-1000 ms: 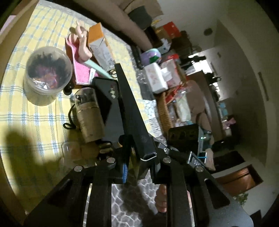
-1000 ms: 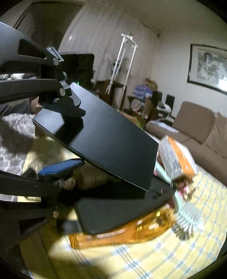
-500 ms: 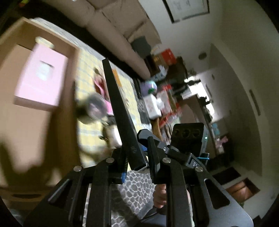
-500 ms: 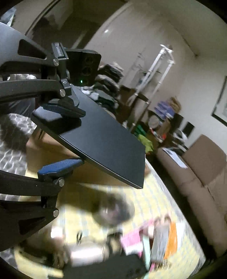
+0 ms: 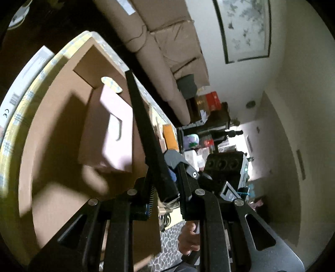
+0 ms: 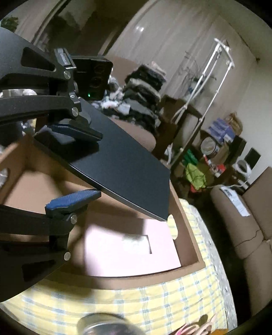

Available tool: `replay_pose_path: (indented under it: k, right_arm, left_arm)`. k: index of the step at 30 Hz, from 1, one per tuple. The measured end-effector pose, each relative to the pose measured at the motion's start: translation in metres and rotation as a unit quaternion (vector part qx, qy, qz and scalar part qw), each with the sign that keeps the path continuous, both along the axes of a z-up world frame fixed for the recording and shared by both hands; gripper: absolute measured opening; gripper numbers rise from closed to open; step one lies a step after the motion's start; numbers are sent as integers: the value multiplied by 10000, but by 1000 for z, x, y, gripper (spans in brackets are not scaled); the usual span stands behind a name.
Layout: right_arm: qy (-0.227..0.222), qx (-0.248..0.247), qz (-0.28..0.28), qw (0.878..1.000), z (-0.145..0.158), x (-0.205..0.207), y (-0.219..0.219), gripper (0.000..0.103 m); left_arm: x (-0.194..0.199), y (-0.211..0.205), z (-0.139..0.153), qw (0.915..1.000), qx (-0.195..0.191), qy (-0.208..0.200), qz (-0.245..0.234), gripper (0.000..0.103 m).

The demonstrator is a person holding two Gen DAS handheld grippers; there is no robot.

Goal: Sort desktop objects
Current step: 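Carry the black case with both grippers and lower it into the cardboard box beside the pink box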

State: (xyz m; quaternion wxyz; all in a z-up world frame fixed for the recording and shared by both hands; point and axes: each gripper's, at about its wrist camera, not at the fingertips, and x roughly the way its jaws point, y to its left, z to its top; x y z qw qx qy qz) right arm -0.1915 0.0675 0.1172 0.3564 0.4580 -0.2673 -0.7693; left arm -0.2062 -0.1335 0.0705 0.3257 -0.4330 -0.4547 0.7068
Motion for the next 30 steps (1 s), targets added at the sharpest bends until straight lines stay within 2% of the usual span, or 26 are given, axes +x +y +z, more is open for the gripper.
replay_pose_path:
  k: [7, 12, 16, 18, 19, 22, 23, 24, 26, 28, 30]
  right_arm:
    - [-36, 624, 86, 9980, -13, -38, -25, 48]
    - [-117, 765, 124, 9969, -27, -50, -39, 48]
    - [-59, 917, 90, 9957, -30, -54, -46, 48]
    - [26, 1221, 77, 9925, -28, -54, -50, 47]
    - [95, 1418, 82, 9898, -28, -53, -53, 46]
    - [68, 1484, 105, 9888, -30, -54, -57, 45]
    - [54, 1512, 120, 9884, -32, -54, -59, 45]
    - [33, 1499, 128, 9886, -31, -54, -62, 45]
    - [-29, 1397, 64, 9902, -31, -53, -64, 45]
    - [-1, 1390, -22, 9903, -27, -51, -62, 45]
    - [46, 1427, -73, 9897, -21, -46, -58, 45]
  left_arm:
    - [-38, -4, -35, 9998, 166, -106, 64, 22]
    - [-52, -13, -50, 9996, 23, -228, 187, 23]
    - [-52, -14, -50, 9993, -204, -259, 198, 25]
    - [-49, -11, -45, 9986, -458, -253, 95, 33]
    - [-46, -9, -41, 9979, -612, -226, 41, 43]
    - [-31, -6, -23, 9956, -934, -8, -53, 59]
    - [-28, -6, -19, 9950, -994, 1, -51, 61]
    - [-22, -8, -14, 9946, -1037, 34, -16, 63]
    - [-20, -14, -9, 9939, -1095, 95, 80, 77]
    - [-20, -23, -8, 9951, -964, 90, 206, 86]
    - [-20, -31, -11, 9963, -821, 28, 251, 87]
